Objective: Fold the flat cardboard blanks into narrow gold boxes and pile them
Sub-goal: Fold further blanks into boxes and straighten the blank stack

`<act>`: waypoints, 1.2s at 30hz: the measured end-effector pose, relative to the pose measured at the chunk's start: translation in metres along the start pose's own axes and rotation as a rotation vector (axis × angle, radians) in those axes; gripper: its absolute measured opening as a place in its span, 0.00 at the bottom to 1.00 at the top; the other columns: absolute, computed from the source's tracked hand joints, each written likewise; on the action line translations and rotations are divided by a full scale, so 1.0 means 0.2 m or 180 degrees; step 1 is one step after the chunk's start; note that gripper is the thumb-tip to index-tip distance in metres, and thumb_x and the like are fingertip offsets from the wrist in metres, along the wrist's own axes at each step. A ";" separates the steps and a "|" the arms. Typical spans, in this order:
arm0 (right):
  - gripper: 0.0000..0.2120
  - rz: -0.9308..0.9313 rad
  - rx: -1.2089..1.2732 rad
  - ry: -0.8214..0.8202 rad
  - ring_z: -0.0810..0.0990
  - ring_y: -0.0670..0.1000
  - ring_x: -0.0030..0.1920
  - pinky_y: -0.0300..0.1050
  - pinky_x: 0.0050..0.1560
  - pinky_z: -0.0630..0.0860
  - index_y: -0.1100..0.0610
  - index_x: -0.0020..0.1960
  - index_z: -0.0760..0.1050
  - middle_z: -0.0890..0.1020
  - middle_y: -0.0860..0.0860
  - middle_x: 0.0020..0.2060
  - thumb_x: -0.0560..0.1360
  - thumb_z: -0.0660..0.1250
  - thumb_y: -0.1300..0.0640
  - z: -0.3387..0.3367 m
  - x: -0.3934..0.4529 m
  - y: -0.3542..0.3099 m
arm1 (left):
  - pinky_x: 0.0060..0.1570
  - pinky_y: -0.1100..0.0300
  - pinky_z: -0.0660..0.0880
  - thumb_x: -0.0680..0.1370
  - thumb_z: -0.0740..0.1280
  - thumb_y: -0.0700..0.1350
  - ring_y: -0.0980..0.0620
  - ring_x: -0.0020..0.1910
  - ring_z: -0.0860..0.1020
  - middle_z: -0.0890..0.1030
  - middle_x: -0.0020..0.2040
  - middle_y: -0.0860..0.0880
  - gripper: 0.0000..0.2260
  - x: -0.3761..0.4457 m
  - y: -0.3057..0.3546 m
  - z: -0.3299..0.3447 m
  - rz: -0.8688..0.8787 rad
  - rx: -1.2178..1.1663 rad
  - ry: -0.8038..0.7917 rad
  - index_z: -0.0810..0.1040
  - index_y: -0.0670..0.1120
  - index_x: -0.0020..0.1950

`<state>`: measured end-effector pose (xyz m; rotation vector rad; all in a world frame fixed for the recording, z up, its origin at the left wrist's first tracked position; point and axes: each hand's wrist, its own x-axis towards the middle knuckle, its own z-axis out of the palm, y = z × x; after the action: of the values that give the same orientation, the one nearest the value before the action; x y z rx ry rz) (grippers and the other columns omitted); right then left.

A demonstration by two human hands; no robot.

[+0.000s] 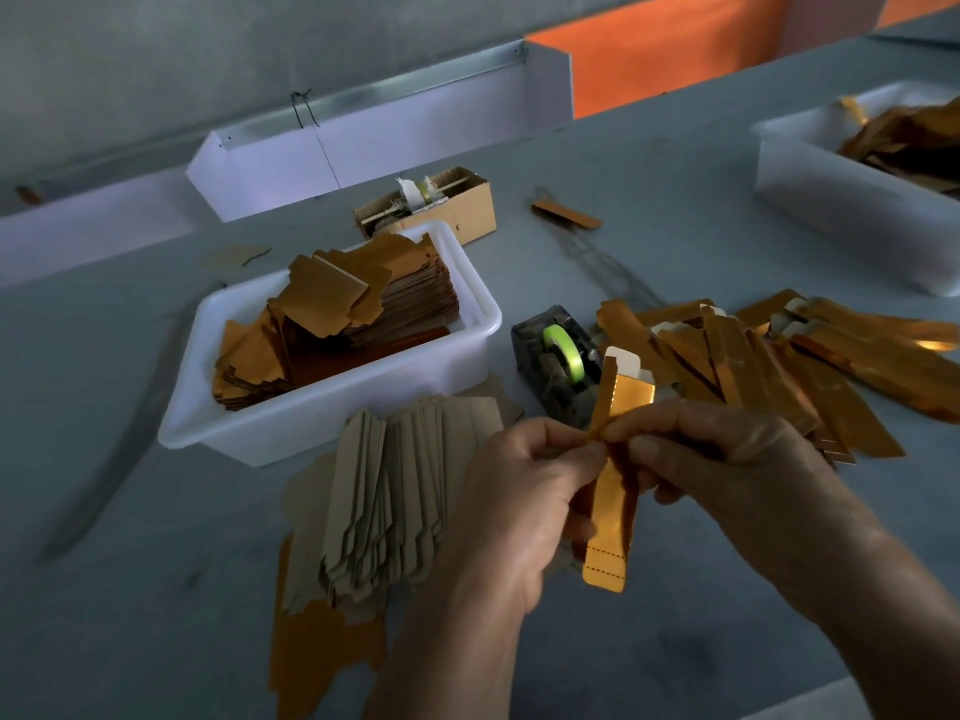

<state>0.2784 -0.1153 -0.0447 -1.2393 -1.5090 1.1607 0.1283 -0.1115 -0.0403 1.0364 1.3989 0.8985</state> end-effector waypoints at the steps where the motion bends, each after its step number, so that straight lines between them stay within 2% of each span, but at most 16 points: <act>1: 0.16 -0.0001 -0.0025 -0.0041 0.80 0.47 0.39 0.36 0.38 0.77 0.45 0.52 0.79 0.83 0.50 0.39 0.73 0.66 0.65 0.00 0.00 0.00 | 0.31 0.61 0.78 0.76 0.70 0.41 0.53 0.31 0.81 0.83 0.35 0.48 0.02 -0.01 0.01 0.00 -0.0012 -0.0104 -0.0034 0.80 0.44 0.43; 3: 0.22 -0.0020 -0.0187 -0.0062 0.80 0.46 0.40 0.37 0.38 0.77 0.40 0.59 0.73 0.82 0.49 0.39 0.72 0.67 0.63 0.01 0.00 -0.01 | 0.40 0.56 0.82 0.75 0.70 0.40 0.50 0.38 0.84 0.85 0.40 0.45 0.01 -0.02 0.02 -0.01 -0.0033 -0.0259 -0.0065 0.80 0.43 0.44; 6: 0.28 0.0022 -0.0333 0.0045 0.82 0.45 0.39 0.36 0.35 0.77 0.43 0.65 0.65 0.83 0.47 0.37 0.71 0.69 0.62 0.02 0.01 -0.01 | 0.37 0.61 0.81 0.75 0.70 0.39 0.53 0.37 0.84 0.84 0.37 0.48 0.01 -0.04 0.03 -0.03 -0.0002 -0.0316 -0.0099 0.81 0.43 0.43; 10: 0.31 0.0156 -0.0334 0.0099 0.82 0.44 0.38 0.36 0.34 0.77 0.46 0.68 0.62 0.84 0.46 0.38 0.70 0.70 0.60 0.03 0.01 -0.01 | 0.40 0.59 0.81 0.75 0.70 0.39 0.52 0.38 0.84 0.84 0.37 0.48 0.01 -0.05 0.03 -0.03 0.0064 -0.0248 -0.0229 0.81 0.42 0.44; 15: 0.32 0.0253 -0.0428 0.0152 0.82 0.44 0.38 0.38 0.34 0.77 0.49 0.69 0.64 0.83 0.44 0.38 0.68 0.70 0.57 0.05 0.02 0.00 | 0.37 0.62 0.80 0.76 0.68 0.36 0.51 0.39 0.85 0.85 0.40 0.45 0.02 -0.06 0.03 -0.03 0.0082 -0.0220 -0.0306 0.81 0.40 0.45; 20: 0.30 0.0285 -0.0591 0.0249 0.82 0.41 0.37 0.36 0.33 0.76 0.50 0.68 0.66 0.83 0.46 0.36 0.69 0.71 0.56 0.06 0.02 0.01 | 0.45 0.55 0.82 0.77 0.67 0.39 0.48 0.43 0.85 0.85 0.44 0.42 0.04 -0.04 0.02 -0.05 -0.0081 -0.0213 -0.0442 0.81 0.39 0.46; 23: 0.28 0.0217 -0.0803 0.0346 0.81 0.40 0.37 0.36 0.36 0.76 0.49 0.67 0.66 0.83 0.46 0.36 0.70 0.71 0.55 0.06 0.02 0.00 | 0.41 0.59 0.81 0.76 0.69 0.41 0.48 0.42 0.85 0.85 0.43 0.42 0.05 -0.04 0.01 -0.04 -0.0036 -0.0289 -0.0343 0.81 0.40 0.45; 27: 0.26 0.0174 -0.1049 0.0415 0.80 0.39 0.37 0.34 0.38 0.76 0.49 0.66 0.68 0.82 0.46 0.36 0.71 0.71 0.55 0.08 0.01 -0.01 | 0.37 0.63 0.80 0.77 0.67 0.40 0.51 0.39 0.84 0.85 0.41 0.44 0.05 -0.04 -0.01 -0.03 0.0079 -0.0148 -0.0165 0.81 0.41 0.44; 29: 0.25 0.0164 -0.1180 0.0431 0.80 0.41 0.37 0.34 0.37 0.76 0.50 0.66 0.68 0.82 0.46 0.36 0.71 0.71 0.55 0.08 0.01 -0.03 | 0.38 0.60 0.81 0.78 0.67 0.40 0.51 0.39 0.84 0.85 0.40 0.44 0.05 -0.05 -0.01 -0.02 0.0136 -0.0103 -0.0085 0.81 0.41 0.44; 34: 0.22 -0.0013 -0.1816 0.0685 0.74 0.37 0.34 0.31 0.27 0.67 0.52 0.63 0.67 0.77 0.42 0.34 0.72 0.70 0.55 0.10 0.00 -0.07 | 0.43 0.48 0.82 0.77 0.67 0.40 0.50 0.36 0.84 0.84 0.35 0.47 0.08 -0.07 -0.01 0.02 0.0580 0.0309 0.0255 0.81 0.46 0.39; 36: 0.23 0.0009 -0.1855 0.0801 0.74 0.39 0.34 0.31 0.30 0.66 0.52 0.63 0.67 0.76 0.41 0.34 0.71 0.71 0.53 0.12 0.00 -0.09 | 0.42 0.47 0.82 0.77 0.66 0.41 0.51 0.35 0.84 0.84 0.35 0.47 0.07 -0.08 -0.01 0.02 0.0844 0.0521 0.0373 0.82 0.46 0.40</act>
<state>0.2524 -0.1200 -0.0321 -1.6953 -1.7041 0.5407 0.1329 -0.1272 -0.0383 1.3344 1.4732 1.0643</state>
